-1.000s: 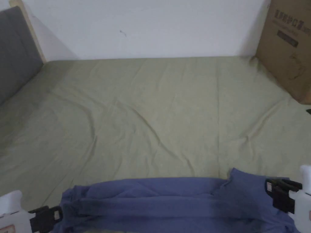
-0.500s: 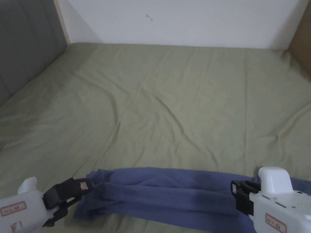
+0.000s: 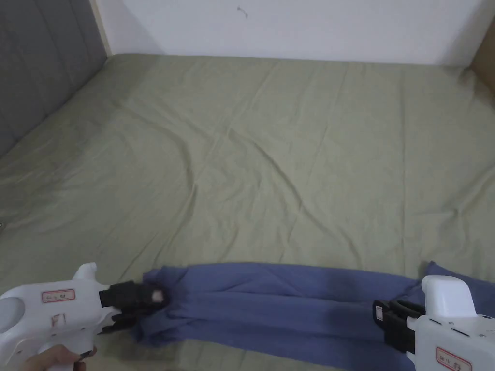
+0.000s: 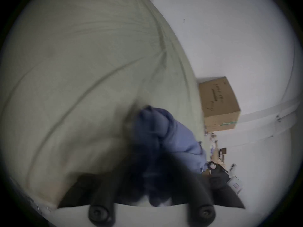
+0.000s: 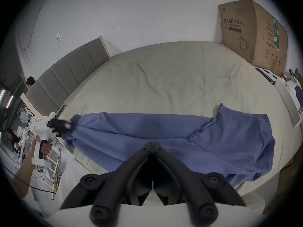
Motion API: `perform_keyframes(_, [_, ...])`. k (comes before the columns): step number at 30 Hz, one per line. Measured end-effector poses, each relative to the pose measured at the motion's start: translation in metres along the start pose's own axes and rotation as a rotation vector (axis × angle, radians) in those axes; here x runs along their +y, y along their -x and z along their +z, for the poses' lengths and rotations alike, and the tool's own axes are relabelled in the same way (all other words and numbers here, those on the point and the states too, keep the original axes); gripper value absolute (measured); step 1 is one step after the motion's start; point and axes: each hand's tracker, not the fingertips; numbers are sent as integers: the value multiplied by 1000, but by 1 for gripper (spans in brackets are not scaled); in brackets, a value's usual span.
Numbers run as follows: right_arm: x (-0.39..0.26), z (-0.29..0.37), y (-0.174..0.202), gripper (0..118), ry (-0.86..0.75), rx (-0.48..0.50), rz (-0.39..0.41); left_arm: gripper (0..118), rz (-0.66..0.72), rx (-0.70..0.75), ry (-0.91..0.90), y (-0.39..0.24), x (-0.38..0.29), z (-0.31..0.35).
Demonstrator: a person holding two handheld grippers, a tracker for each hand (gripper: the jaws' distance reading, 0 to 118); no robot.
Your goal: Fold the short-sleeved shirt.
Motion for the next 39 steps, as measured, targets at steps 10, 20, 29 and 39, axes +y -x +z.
perform_keyframes(10, [0, 23, -23, 0, -37, -31, -16, 5, 62, -46, -16, -25, -12, 12])
perform_keyframes(20, [-8, 53, -72, 0, -99, -61, -134, 5, -353, -10, -39, -210, -46, 34])
perform_keyframes(29, [-22, 70, -105, 0, -124, -84, -217, 5, -597, -58, 318, -306, -108, -125])
perform_keyframes(39, [-27, 79, -124, 0, -121, -92, -250, 111, -507, -74, 274, -303, -101, -139])
